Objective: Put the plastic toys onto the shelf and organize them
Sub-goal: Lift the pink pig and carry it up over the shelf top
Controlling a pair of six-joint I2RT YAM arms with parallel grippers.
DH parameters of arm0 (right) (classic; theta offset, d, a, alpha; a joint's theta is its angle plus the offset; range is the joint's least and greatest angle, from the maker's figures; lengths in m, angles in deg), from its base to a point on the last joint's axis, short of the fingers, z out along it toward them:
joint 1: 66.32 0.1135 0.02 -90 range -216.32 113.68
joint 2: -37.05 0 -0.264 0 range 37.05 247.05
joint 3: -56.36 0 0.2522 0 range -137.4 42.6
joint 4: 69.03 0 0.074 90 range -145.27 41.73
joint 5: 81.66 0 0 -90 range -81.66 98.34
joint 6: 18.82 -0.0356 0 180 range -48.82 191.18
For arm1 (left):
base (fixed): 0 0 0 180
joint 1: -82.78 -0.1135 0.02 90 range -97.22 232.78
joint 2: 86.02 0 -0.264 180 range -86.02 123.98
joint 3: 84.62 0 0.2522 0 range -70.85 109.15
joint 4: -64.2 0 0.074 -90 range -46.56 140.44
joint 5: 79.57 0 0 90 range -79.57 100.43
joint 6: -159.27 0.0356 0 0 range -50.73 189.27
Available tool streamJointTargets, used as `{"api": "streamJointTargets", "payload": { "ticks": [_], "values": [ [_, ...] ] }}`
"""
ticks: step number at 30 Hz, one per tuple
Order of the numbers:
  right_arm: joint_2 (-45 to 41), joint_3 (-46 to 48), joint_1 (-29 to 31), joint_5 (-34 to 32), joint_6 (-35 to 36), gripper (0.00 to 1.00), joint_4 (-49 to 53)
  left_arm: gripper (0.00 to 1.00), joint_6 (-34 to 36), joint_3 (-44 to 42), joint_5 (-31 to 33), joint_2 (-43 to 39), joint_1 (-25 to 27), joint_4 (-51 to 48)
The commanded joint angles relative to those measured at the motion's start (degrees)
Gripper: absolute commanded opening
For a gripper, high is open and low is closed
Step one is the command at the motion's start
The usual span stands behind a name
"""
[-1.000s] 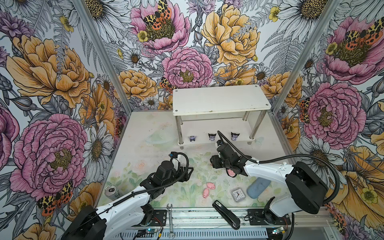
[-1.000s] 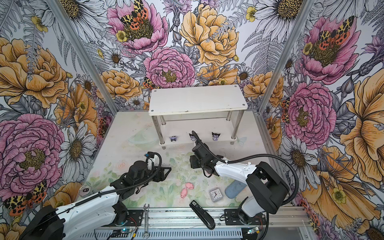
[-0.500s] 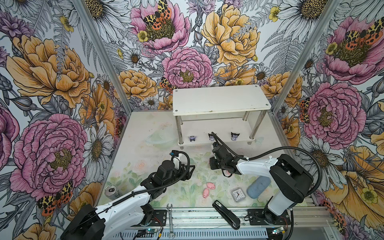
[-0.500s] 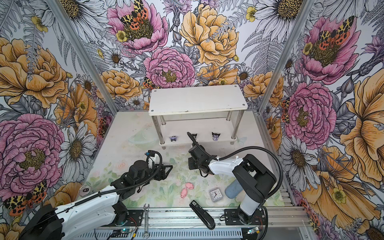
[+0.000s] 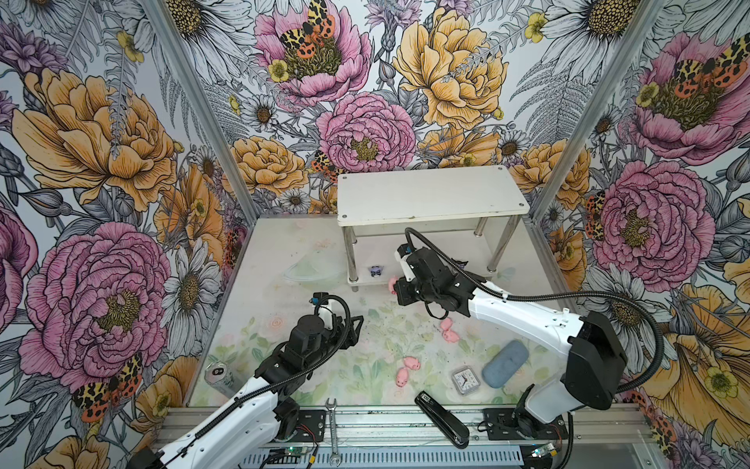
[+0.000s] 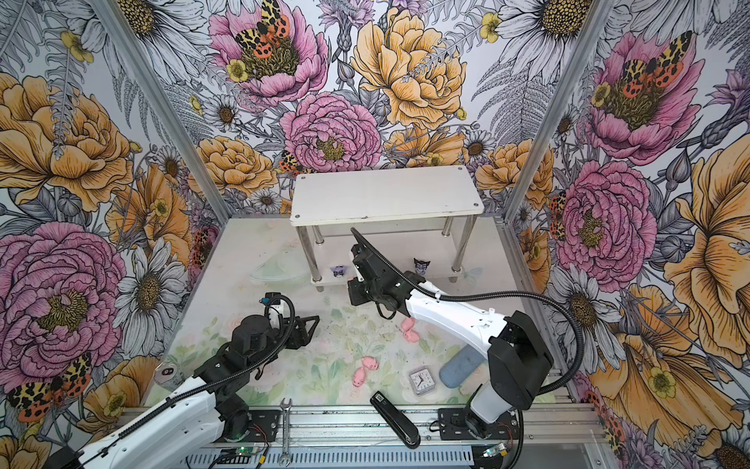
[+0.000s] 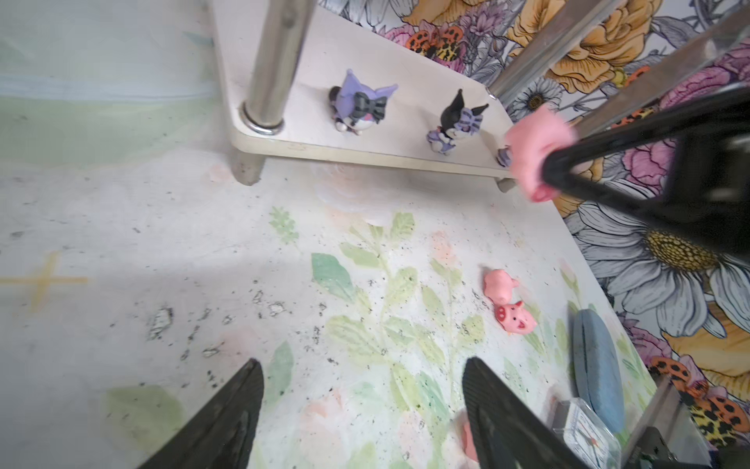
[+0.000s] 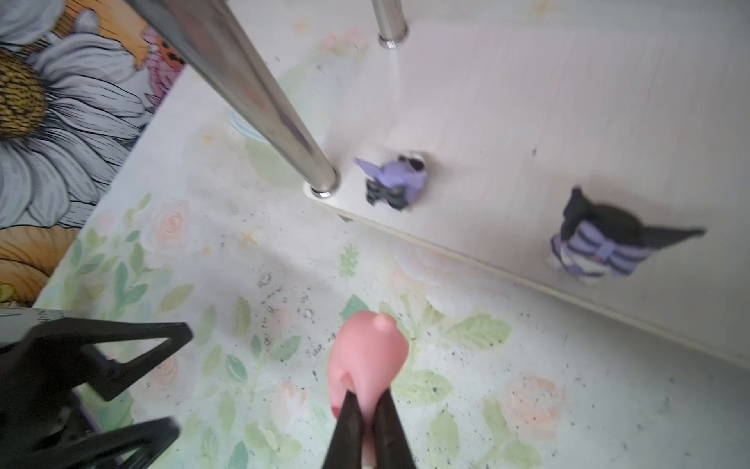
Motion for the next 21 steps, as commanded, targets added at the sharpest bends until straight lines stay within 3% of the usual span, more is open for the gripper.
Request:
{"api": "streamJointTargets", "payload": {
  "ticks": [1, 7, 17, 21],
  "values": [
    [-2.06, -9.93, 1.56, -1.04, 5.33, 0.02, 8.11, 0.79, 0.67, -1.18, 0.71, -3.32, -2.75, -4.75],
    [3.82, -28.76, 2.61, -1.93, 10.62, 0.04, 13.82, 0.78, 0.75, -1.78, -0.71, -6.03, -4.12, -4.8],
    [21.44, -58.66, 2.74, -3.34, 17.36, 0.05, 22.95, 0.78, 1.47, -1.89, -1.36, -4.74, -4.28, -3.26],
    [26.93, -66.55, 2.15, -5.75, 19.15, 0.05, 25.23, 0.79, 1.36, -2.51, -1.53, -4.76, -4.39, -2.33]
  ]
}}
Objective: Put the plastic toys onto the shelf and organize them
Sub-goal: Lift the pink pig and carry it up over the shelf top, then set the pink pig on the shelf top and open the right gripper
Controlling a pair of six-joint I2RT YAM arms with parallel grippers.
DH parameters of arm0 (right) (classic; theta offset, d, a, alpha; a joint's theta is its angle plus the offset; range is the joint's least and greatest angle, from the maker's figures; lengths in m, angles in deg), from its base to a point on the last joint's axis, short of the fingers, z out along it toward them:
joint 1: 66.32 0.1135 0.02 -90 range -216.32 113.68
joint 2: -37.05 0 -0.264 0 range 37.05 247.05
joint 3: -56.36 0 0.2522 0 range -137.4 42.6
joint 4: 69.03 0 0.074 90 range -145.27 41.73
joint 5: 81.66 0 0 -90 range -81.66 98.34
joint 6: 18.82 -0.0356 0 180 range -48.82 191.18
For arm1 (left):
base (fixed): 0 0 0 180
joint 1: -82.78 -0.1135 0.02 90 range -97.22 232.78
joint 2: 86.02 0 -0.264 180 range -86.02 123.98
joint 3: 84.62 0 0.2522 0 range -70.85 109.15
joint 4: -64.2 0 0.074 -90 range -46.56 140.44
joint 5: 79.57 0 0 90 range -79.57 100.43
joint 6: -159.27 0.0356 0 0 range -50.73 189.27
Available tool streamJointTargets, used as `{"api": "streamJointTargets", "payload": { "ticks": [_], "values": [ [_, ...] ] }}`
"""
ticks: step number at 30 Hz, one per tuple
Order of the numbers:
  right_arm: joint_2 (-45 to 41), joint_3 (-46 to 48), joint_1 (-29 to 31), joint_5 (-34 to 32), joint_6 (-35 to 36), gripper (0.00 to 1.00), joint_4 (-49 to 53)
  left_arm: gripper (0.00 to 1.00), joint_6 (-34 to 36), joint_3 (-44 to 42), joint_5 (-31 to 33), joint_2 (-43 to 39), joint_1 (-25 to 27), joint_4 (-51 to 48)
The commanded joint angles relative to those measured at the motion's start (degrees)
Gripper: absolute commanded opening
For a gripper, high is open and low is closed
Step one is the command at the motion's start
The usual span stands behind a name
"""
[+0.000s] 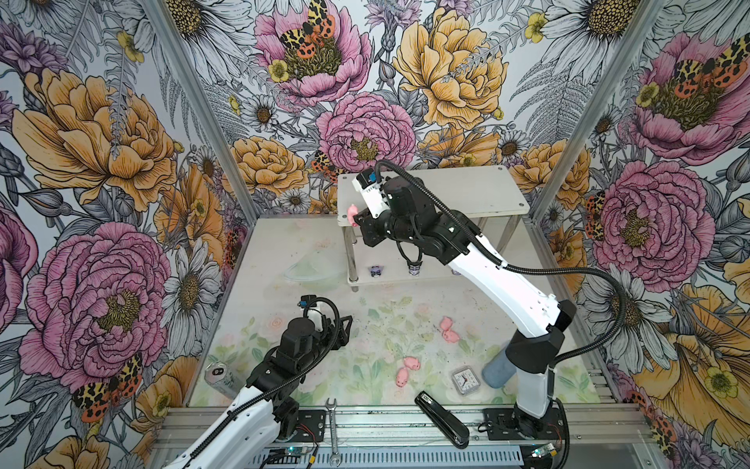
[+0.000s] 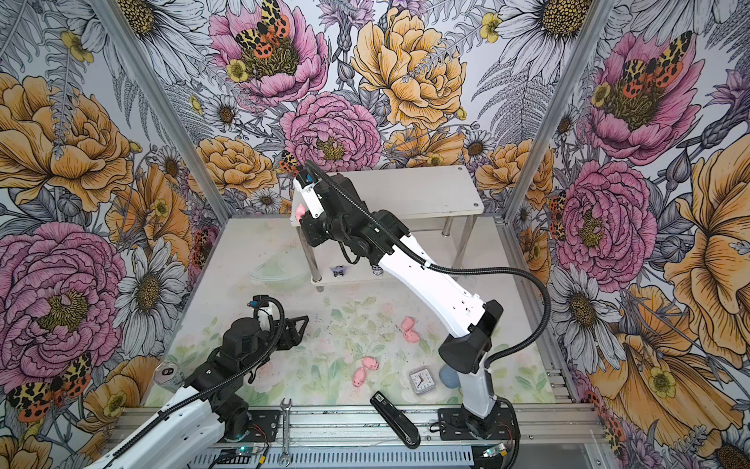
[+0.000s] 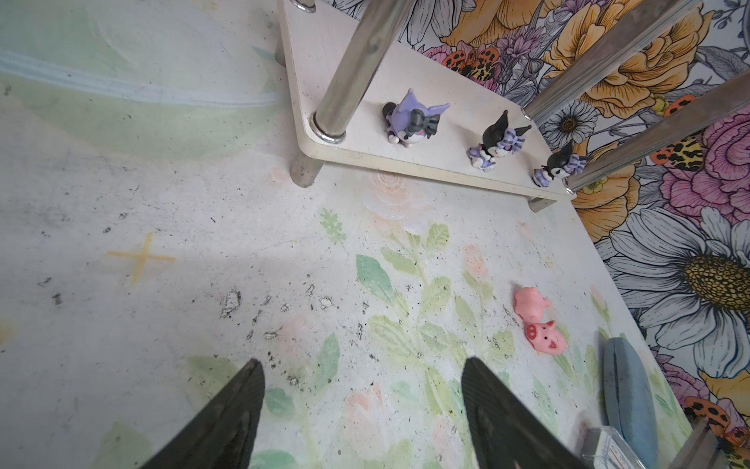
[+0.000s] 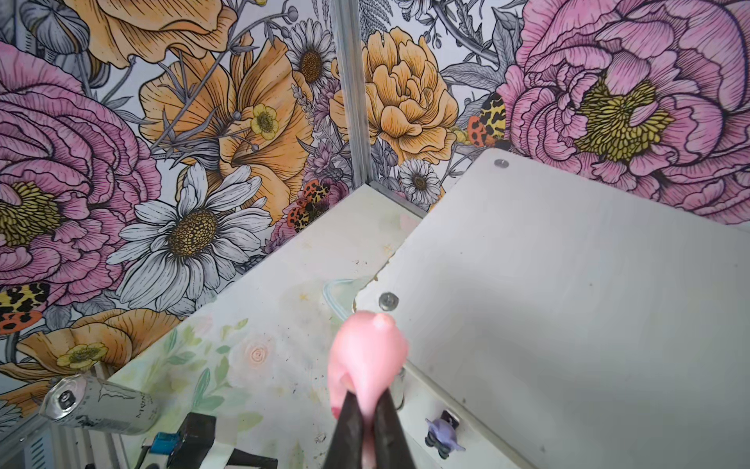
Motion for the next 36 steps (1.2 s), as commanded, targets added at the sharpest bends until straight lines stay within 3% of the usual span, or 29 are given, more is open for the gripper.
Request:
{"api": "streamJointTargets", "payload": {
  "ticks": [1, 19, 26, 36],
  "values": [
    [3.11, -6.29, -0.62, -2.81, 2.91, 0.05, 4.62, 0.79, 1.16, -1.4, -1.56, -0.06, -0.54, 2.32],
    [6.44, -8.96, -5.52, -0.01, 1.52, 0.11, 5.57, 0.79, 0.55, -2.7, -1.33, -1.82, -0.76, 2.37],
    [7.22, -8.92, -5.72, 0.51, 1.61, 0.41, 5.63, 0.8, 0.51, -2.79, -1.11, -1.89, -0.85, 2.48],
    [7.37, -9.48, -6.2, 1.34, 1.81, 0.47, 5.54, 0.8, 0.65, -2.55, -1.39, -0.59, -1.07, 3.01]
  ]
}}
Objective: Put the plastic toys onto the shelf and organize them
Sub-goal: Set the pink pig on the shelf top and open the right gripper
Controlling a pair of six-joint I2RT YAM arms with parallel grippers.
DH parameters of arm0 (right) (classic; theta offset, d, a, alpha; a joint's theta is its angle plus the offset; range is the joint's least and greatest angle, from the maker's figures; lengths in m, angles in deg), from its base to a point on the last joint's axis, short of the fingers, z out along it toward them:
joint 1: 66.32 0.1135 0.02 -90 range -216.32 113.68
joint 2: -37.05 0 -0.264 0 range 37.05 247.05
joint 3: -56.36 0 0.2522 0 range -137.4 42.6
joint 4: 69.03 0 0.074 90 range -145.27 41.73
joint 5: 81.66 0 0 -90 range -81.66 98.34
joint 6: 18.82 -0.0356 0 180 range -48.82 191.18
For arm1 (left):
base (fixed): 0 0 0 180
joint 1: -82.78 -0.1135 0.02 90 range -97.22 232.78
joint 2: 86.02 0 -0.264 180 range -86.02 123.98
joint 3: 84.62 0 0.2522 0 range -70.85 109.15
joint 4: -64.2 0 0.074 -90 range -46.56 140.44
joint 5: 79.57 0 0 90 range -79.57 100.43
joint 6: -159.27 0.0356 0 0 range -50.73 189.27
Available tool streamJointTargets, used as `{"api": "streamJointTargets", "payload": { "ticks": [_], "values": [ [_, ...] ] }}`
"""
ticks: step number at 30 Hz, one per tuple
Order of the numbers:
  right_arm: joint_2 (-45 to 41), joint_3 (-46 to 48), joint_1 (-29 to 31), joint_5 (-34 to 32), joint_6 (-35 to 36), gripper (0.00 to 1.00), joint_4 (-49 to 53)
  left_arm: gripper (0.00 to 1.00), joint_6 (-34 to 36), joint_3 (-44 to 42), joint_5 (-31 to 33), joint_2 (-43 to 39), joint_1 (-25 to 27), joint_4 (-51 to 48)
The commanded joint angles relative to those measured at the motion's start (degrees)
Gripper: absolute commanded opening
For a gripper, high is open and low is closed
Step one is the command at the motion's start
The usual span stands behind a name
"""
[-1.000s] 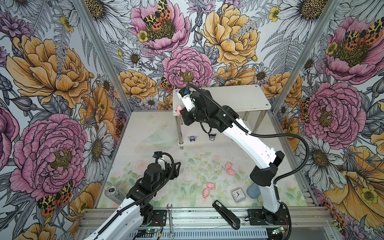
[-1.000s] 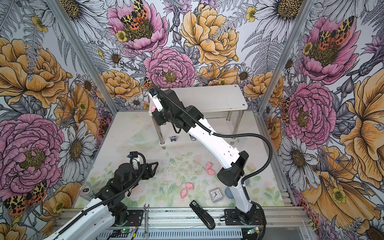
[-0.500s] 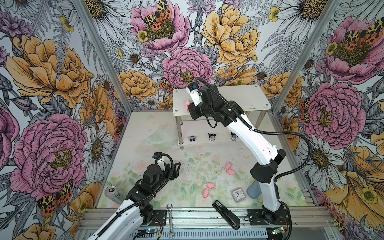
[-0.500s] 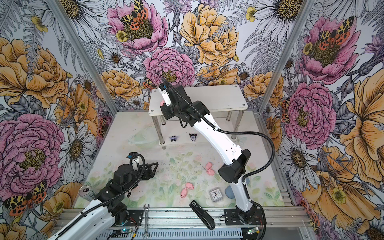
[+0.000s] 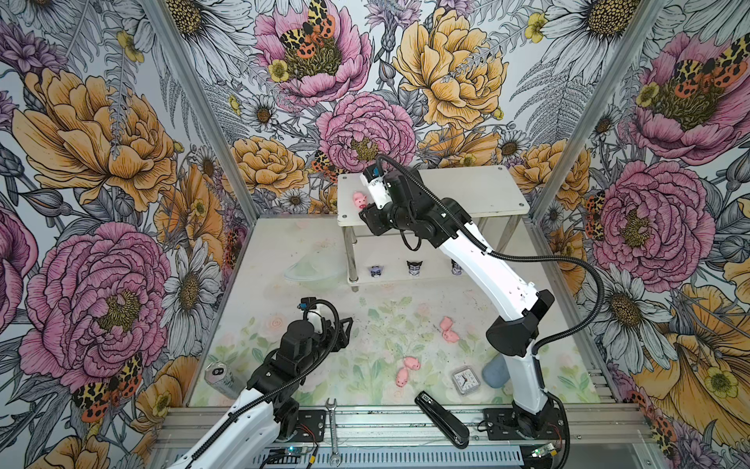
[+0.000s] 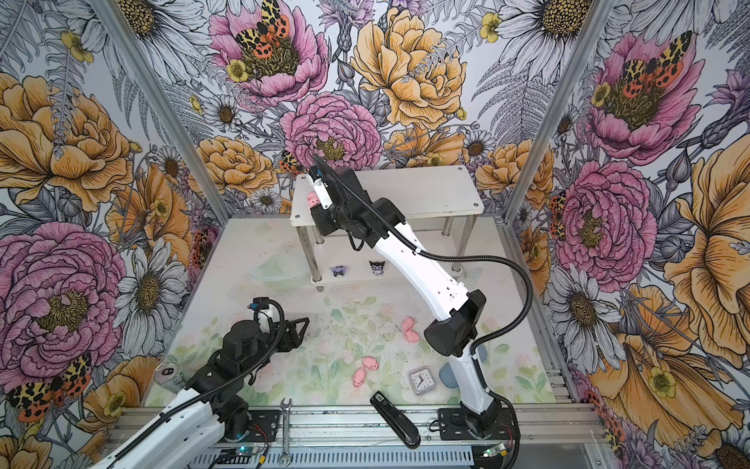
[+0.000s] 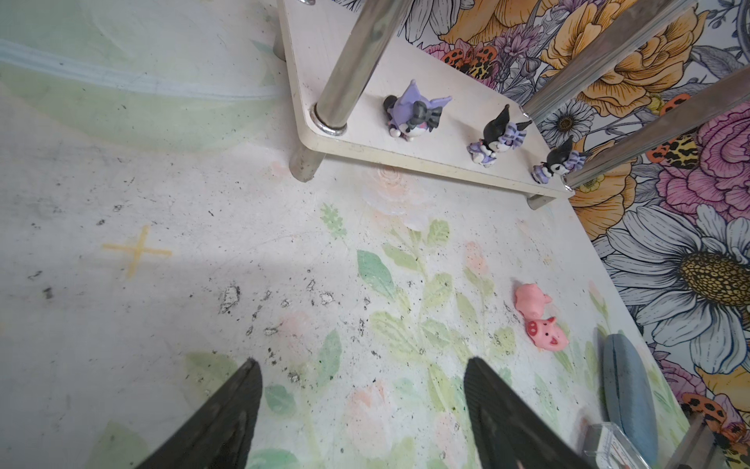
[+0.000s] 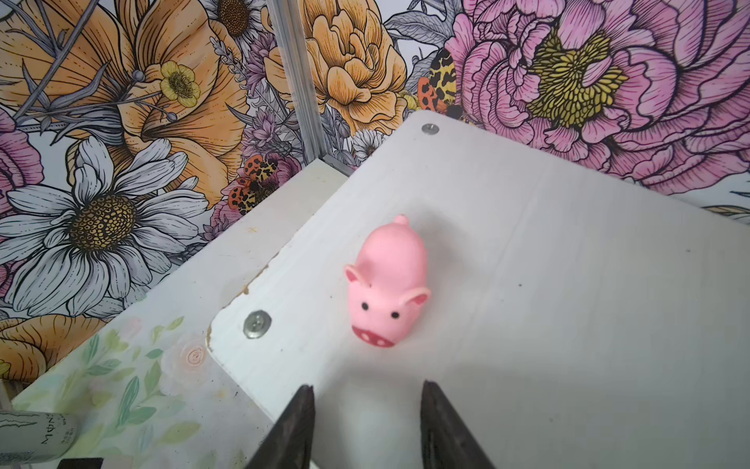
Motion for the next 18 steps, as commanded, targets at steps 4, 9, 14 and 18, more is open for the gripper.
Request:
{"api": "streamJointTargets", "payload": {
  "ticks": [4, 9, 14, 18],
  "values": [
    [2.0, -4.19, -0.81, 1.04, -0.17, 0.53, 0.26, 0.8, 0.55, -0.67, -0.44, -0.61, -0.69, 1.17],
    [5.85, -8.97, -0.91, -0.09, -0.89, 0.59, 0.17, 0.81, 0.43, -0.79, -0.27, -1.41, -0.77, 0.94],
    [9.12, -11.89, -0.9, -1.51, -1.2, 0.6, -0.69, 0.81, 0.39, -0.92, -0.29, -1.34, -0.83, 1.07],
    [10.21, -12.0, -0.91, -2.38, -1.75, 0.61, -2.37, 0.81, 0.4, -0.94, -0.39, -1.24, -0.85, 1.19]
  ]
}}
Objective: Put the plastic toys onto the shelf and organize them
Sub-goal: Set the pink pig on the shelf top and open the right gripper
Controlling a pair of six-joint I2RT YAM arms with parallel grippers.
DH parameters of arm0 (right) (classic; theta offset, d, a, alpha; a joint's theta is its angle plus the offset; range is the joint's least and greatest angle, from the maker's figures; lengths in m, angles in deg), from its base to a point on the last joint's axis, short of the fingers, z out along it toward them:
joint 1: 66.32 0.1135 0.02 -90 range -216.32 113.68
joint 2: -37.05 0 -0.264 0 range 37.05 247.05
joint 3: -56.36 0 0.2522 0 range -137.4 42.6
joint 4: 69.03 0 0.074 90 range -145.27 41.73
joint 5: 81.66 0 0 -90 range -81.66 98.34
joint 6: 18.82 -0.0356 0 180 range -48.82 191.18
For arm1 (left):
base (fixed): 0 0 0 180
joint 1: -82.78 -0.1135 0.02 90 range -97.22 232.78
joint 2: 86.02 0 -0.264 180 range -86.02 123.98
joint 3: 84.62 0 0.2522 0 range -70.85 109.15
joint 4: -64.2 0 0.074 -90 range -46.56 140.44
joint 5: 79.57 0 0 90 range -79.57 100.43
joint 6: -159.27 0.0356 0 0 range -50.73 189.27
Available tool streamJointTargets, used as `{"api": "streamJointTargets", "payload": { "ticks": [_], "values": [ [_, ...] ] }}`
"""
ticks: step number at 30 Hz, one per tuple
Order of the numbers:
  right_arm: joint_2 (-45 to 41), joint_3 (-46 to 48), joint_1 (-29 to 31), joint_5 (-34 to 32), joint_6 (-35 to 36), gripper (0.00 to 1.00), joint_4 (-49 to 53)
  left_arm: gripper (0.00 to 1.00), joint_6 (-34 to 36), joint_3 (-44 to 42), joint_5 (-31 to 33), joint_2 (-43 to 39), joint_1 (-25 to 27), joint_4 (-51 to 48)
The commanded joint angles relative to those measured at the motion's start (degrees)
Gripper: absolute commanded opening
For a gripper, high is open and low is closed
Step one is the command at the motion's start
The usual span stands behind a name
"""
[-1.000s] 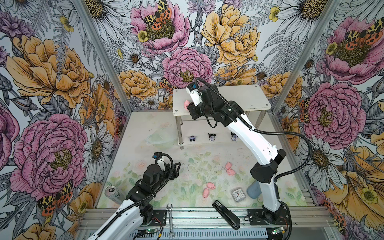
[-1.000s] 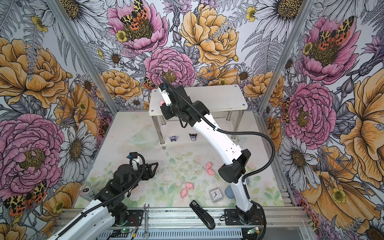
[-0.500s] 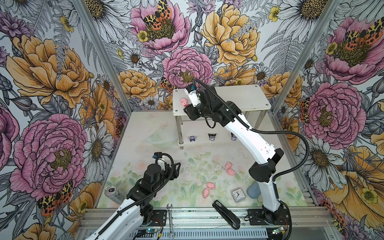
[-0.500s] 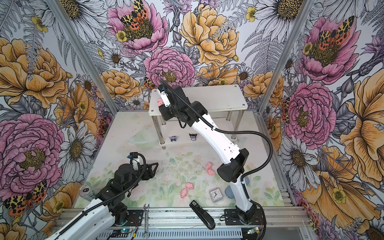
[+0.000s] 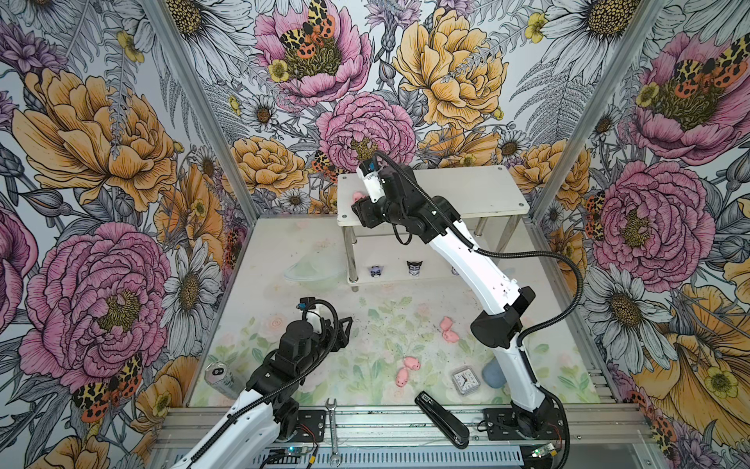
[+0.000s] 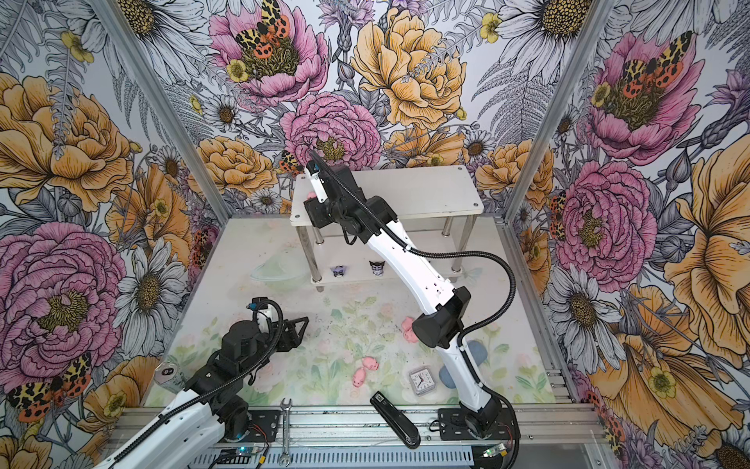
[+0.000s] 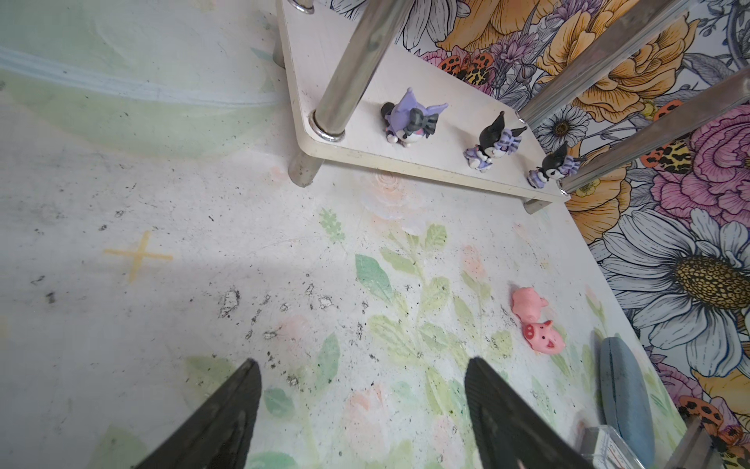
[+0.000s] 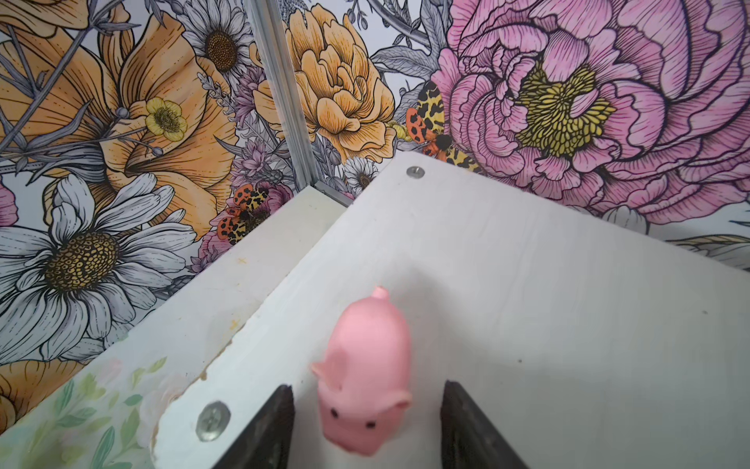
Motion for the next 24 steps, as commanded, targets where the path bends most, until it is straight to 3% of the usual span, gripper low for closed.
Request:
{"api": "streamJointTargets", "payload": {
  "ticks": [1, 6, 18, 24],
  "values": [
    [1.8, -1.11, -0.31, -1.66, -1.37, 0.61, -1.23, 0.81, 0.4, -0.91, -0.34, -0.26, -0.54, 1.22],
    [2.97, -1.07, -0.33, -4.16, -2.26, 0.55, -3.26, 0.81, 0.41, -0.91, -0.35, -0.28, -0.66, 1.21],
    [2.17, 0.34, 2.14, -13.19, -1.75, 0.32, -4.19, 0.82, 0.47, -1.09, -0.67, -0.93, -0.98, 1.1],
    [-1.54, 5.2, 5.25, -19.87, -2.22, 0.28, -4.21, 0.83, 0.41, -1.13, -1.14, -1.75, -1.04, 0.83]
  ]
}}
